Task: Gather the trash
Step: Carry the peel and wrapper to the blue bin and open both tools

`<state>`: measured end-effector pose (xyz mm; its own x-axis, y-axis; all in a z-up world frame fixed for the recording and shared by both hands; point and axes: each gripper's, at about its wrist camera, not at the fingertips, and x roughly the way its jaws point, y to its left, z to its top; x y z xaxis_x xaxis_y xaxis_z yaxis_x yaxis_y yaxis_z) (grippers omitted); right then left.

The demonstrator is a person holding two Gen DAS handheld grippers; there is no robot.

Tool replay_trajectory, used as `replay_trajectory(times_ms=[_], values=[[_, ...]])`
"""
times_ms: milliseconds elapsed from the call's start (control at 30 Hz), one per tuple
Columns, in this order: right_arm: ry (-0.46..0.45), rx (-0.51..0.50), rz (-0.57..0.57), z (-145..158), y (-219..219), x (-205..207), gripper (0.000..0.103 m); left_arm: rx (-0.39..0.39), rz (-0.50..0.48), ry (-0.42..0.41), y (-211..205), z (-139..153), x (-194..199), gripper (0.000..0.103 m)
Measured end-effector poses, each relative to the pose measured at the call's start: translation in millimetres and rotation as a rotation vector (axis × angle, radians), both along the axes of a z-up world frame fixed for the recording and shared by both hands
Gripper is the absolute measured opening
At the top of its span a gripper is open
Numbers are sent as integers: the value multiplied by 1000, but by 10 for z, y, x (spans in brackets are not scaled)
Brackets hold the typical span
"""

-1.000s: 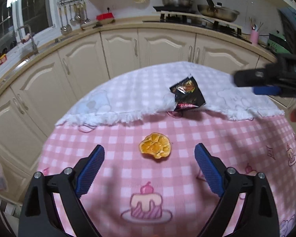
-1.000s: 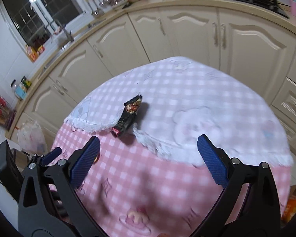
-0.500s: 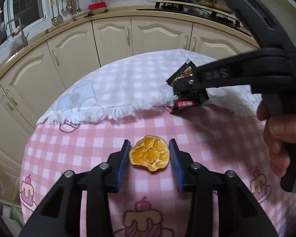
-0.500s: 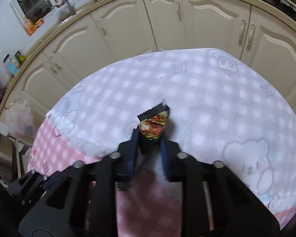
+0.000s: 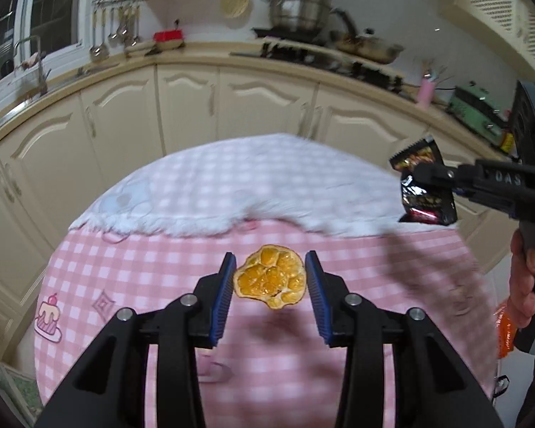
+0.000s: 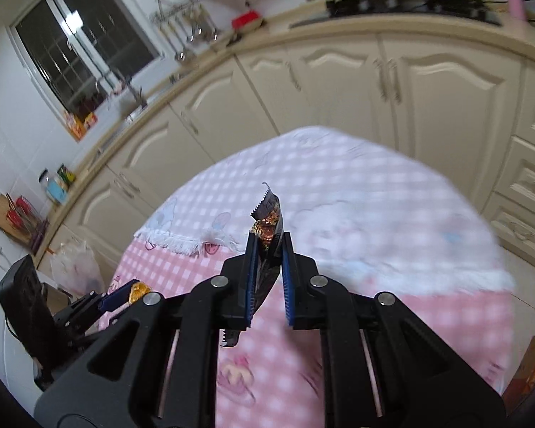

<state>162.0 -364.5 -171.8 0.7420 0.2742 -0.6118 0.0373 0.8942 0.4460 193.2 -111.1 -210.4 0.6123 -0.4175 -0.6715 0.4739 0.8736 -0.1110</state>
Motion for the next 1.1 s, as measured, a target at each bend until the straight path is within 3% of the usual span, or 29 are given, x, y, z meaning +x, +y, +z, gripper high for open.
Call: replay_trajectory(times_ms=[333,533,800,1100], values=[[-63,-14,-208,172,-975,-1379,13,-22,-212,-68,-958,294,-709,39],[-8,-31,-393,-35,-1650,-2242,13,-4,-399,-68,-1817,225,-1233,39],[190,29,-594,-867,-2277,-3119,13,58,-654,67,-2954,-312,-1929,39],[343,156,-695,-1710,-2599,-3534,13,191,-791,291,-3839,-1177,-2305,39]])
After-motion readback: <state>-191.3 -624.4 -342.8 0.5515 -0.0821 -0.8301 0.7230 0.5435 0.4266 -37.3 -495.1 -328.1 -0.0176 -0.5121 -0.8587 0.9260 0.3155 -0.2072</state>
